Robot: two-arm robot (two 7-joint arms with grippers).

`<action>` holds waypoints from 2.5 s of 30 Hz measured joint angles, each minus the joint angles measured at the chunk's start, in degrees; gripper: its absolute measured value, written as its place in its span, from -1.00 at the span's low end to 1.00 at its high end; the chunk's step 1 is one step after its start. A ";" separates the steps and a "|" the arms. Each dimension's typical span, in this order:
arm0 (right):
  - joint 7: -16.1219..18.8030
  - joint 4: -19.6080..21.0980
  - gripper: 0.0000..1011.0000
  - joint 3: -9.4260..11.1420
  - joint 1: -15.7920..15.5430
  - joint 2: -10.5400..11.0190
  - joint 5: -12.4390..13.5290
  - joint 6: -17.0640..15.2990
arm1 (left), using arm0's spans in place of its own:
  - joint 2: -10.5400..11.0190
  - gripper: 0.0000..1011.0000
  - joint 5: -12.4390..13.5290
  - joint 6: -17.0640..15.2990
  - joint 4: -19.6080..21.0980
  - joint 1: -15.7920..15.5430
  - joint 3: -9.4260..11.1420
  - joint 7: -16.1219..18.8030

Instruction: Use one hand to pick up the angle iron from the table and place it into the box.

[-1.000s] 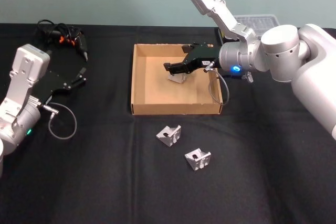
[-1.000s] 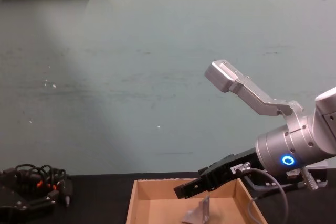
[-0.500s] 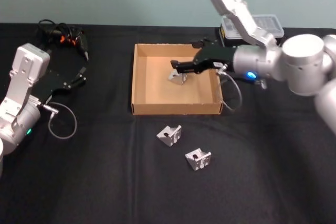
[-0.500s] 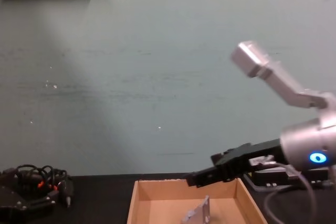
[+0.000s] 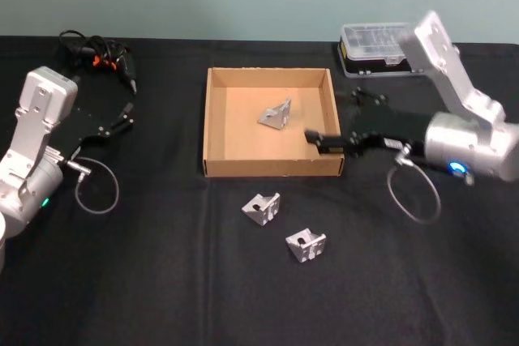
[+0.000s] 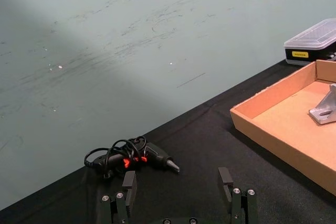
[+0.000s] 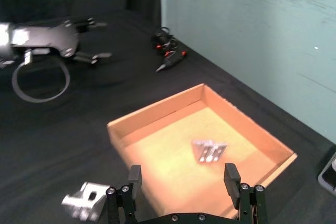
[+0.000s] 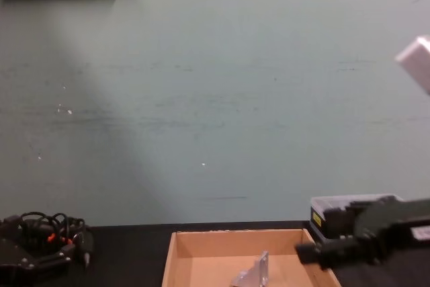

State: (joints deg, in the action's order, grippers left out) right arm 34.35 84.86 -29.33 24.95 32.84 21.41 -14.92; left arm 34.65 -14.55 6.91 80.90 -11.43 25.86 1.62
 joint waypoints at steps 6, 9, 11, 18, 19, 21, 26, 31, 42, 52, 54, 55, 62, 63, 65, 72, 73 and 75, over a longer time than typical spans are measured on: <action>3.89 3.89 0.98 0.21 -5.07 5.89 1.08 5.36 | 0.00 1.00 0.00 0.00 0.00 0.00 0.00 0.00; 5.19 5.00 0.98 -0.01 -6.70 7.73 1.27 7.03 | 0.00 1.00 0.00 0.00 0.00 0.00 0.00 0.00; 5.98 5.55 0.98 -0.20 -7.38 8.57 1.37 7.91 | 0.00 1.00 0.00 0.00 0.00 0.00 0.00 0.00; 9.46 7.18 0.98 -1.73 -9.25 11.54 1.21 10.96 | 0.00 1.00 0.00 0.00 0.00 0.00 0.00 0.00; 10.02 7.54 0.98 -2.06 -9.61 12.03 1.19 11.34 | 0.00 1.00 0.00 0.00 0.00 0.00 0.00 0.00; 10.41 7.86 0.98 -2.28 -9.88 12.36 1.20 11.62 | 0.00 1.00 0.00 0.00 0.00 0.00 0.00 0.00; 11.10 8.38 0.98 -3.10 -10.44 12.94 1.14 12.14 | 0.00 1.00 0.00 0.00 0.00 0.00 0.00 0.00; 11.34 7.95 0.98 -4.35 -10.32 12.74 0.28 12.24 | 0.00 1.00 0.00 0.00 0.00 0.00 0.00 0.00; 12.10 5.61 0.98 -6.54 -8.46 11.36 -1.72 12.12 | 0.00 1.00 0.00 0.00 0.00 0.00 0.00 0.00; 12.51 4.48 0.98 -7.86 -7.07 10.19 -2.69 12.16 | 0.00 1.00 0.00 0.00 0.00 0.00 0.00 0.00; 12.54 4.32 0.98 -8.03 -6.88 10.04 -2.84 12.17 | 0.00 1.00 0.00 0.00 0.00 0.00 0.00 0.00; 12.56 4.20 0.98 -8.10 -6.79 9.96 -2.89 12.17 | 0.00 1.00 0.00 0.00 0.00 0.00 0.00 0.00; 12.98 3.08 0.98 -8.82 -5.82 9.04 -3.02 12.04 | 0.00 1.00 0.00 0.00 0.00 0.00 0.00 0.00; 13.02 2.95 0.98 -8.90 -5.72 8.96 -3.02 12.00 | 0.00 1.00 0.00 0.00 0.00 0.00 0.00 0.00; 13.04 2.57 0.98 -9.23 -5.37 8.69 -3.27 11.83 | 0.00 1.00 0.00 0.00 0.00 0.00 0.00 0.00; 12.97 1.97 0.98 -9.85 -4.82 8.22 -3.92 11.08 | 0.00 1.00 0.00 0.00 0.00 0.00 0.00 0.00; 12.98 1.98 0.98 -9.85 -4.83 8.23 -3.92 11.09 | 0.00 1.00 0.00 0.00 0.00 0.00 0.00 0.00; 12.97 2.00 0.98 -9.82 -4.86 8.27 -3.90 11.11 | 0.00 1.00 0.00 0.00 0.00 0.00 0.00 0.00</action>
State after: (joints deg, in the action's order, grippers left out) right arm 47.32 86.87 -39.15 20.09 41.11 17.51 -3.81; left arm 34.65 -14.55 6.91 80.90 -11.43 25.86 1.62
